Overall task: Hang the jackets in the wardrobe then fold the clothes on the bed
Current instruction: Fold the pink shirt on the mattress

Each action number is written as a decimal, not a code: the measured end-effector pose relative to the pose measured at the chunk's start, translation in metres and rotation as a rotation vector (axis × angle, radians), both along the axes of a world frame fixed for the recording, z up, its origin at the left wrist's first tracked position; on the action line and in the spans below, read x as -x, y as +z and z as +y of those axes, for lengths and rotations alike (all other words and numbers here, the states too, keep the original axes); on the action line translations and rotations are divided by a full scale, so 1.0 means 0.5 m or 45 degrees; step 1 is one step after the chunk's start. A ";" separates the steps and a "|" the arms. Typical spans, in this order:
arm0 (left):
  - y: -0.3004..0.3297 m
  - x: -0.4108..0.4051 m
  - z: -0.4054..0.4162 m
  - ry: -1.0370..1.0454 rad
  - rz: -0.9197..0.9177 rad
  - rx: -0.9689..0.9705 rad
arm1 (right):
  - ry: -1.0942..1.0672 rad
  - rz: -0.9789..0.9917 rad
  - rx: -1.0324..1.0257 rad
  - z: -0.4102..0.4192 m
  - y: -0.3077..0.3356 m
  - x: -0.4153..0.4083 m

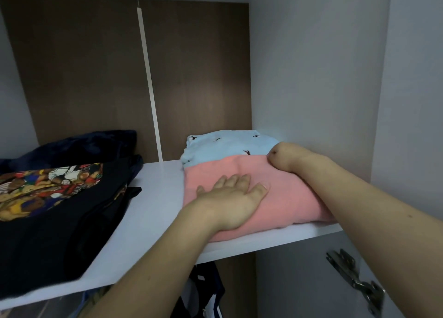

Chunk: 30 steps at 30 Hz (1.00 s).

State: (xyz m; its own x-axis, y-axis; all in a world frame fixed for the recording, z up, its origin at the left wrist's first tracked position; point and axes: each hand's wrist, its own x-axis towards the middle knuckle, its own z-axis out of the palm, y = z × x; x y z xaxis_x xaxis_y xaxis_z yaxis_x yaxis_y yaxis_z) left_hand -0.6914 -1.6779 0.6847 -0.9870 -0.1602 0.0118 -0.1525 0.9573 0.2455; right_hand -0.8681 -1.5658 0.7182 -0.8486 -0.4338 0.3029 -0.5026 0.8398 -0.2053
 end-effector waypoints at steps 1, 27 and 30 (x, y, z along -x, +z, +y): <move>-0.002 0.002 -0.002 0.006 -0.004 0.008 | -0.009 -0.056 0.016 0.002 0.000 0.000; 0.076 -0.119 0.069 0.189 0.475 0.437 | 0.117 0.296 0.156 0.195 0.098 -0.318; 0.097 -0.185 0.113 0.176 0.588 0.526 | 0.132 0.313 0.184 0.253 0.104 -0.388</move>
State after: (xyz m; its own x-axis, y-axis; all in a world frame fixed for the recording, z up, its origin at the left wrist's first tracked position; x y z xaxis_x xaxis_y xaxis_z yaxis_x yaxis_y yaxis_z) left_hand -0.5991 -1.6215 0.7332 -0.8359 -0.1768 0.5196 -0.2479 0.9662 -0.0701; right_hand -0.6741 -1.4394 0.7701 -0.6952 -0.4522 0.5587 -0.6339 0.7522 -0.1800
